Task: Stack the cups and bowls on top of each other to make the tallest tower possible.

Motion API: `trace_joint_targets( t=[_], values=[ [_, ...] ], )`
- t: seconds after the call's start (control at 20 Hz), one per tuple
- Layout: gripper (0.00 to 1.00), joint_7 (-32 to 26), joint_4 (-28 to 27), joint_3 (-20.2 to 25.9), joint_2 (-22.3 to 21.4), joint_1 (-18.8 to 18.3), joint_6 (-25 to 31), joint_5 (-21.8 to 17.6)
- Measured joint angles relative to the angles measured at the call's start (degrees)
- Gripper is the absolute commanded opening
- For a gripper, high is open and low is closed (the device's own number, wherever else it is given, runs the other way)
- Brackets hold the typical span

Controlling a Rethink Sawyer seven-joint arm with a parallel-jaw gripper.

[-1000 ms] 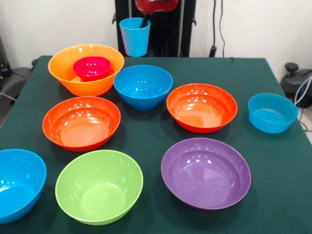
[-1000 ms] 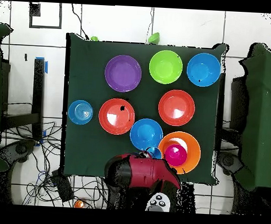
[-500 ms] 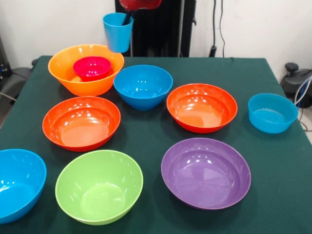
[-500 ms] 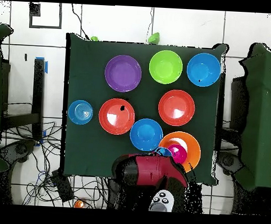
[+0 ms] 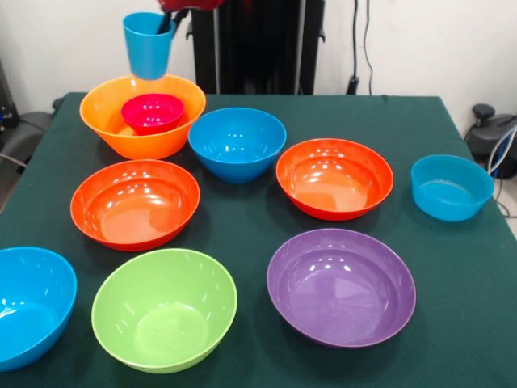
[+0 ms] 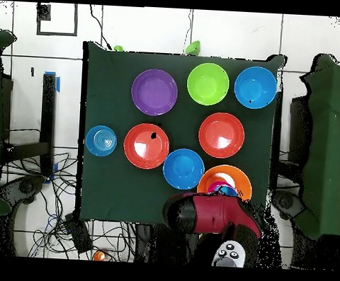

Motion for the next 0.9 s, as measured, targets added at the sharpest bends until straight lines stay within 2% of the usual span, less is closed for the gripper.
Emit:
trace_joint_targets(
  t=[0.25, 0.45, 0.9],
  values=[
    [0.00, 0.0, -0.2, 1.2, 0.1, -3.9, 0.0, -0.3],
    [0.00, 0.0, -0.2, 3.8, 0.9, -8.4, -0.6, -0.9],
    [0.00, 0.0, 0.0, 9.3, 3.0, -13.7, -2.3, -1.7]
  ],
)
